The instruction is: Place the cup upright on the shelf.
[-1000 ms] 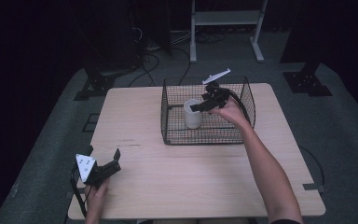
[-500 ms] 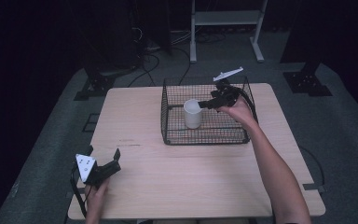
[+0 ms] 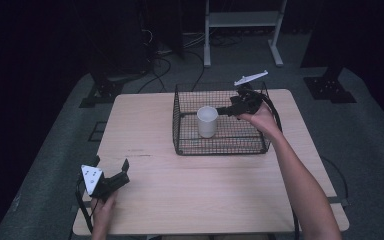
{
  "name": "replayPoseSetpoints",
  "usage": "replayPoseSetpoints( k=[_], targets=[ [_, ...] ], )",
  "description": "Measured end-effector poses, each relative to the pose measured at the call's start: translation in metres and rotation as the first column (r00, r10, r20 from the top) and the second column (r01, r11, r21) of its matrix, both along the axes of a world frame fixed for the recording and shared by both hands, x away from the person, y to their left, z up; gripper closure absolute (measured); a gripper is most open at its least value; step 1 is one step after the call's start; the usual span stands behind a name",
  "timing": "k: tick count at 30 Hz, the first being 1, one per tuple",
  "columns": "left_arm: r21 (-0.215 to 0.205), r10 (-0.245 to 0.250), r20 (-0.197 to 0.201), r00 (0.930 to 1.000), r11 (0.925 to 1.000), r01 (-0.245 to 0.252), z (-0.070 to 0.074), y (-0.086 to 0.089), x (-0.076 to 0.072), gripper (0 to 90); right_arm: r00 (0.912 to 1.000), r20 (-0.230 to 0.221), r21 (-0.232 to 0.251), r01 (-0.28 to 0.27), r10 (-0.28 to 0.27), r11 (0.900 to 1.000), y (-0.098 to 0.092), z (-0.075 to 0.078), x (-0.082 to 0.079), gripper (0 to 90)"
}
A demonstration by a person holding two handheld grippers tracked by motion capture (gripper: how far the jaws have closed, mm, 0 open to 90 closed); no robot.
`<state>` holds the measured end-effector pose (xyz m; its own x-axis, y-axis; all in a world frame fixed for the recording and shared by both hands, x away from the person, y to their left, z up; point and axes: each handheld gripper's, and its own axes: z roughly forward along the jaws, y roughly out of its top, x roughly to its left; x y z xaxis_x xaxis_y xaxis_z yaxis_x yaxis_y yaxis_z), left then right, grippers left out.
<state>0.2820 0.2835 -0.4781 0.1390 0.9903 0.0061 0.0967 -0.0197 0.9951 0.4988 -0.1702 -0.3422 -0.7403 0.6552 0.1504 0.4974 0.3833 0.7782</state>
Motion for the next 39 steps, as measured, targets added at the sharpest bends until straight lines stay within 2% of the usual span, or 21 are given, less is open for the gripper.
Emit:
replayPoseSetpoints(
  k=[22, 25, 26, 30, 34, 39],
  targets=[
    [0.005, -0.001, 0.002, 1.0, 1.0, 0.001, 0.0, -0.001, 0.0, 0.0, 0.9986, 0.01, 0.027, -0.052, 0.051, 0.998, -0.013, 0.0, -0.032, 13.9],
    [0.005, -0.001, 0.002, 1.0, 1.0, 0.001, 0.0, -0.001, 0.0, 0.0, 0.9975, 0.005, 0.024, -0.07, 0.07, 0.997, -0.013, 0.001, -0.037, 13.8],
    [0.005, -0.001, 0.002, 1.0, 1.0, 0.001, 0.0, -0.001, 0.0, 0.0, 0.9969, 0.02, 0.025, -0.076, 0.076, 0.997, -0.013, 0.002, -0.04, 13.9],
    [0.005, -0.001, 0.002, 1.0, 1.0, 0.001, 0.0, -0.001, 0.0, 0.0, 0.9957, 0.029, 0.033, -0.089, 0.088, 0.996, -0.014, 0.002, -0.048, 13.9],
    [0.006, -0.001, 0.002, 1.0, 1.0, 0.001, 0.0, -0.001, 0.0, 0.0, 0.9941, 0.018, 0.031, -0.108, 0.107, 0.994, -0.016, 0.0, -0.054, 13.8],
    [0.003, 0.001, 0.001, 1.0, 1.0, -0.001, 0.0, -0.001, 0.0, 0.0, 0.9923, 0.026, 0.042, -0.123, 0.122, 0.992, -0.019, -0.001, -0.062, 13.9]
  ],
)
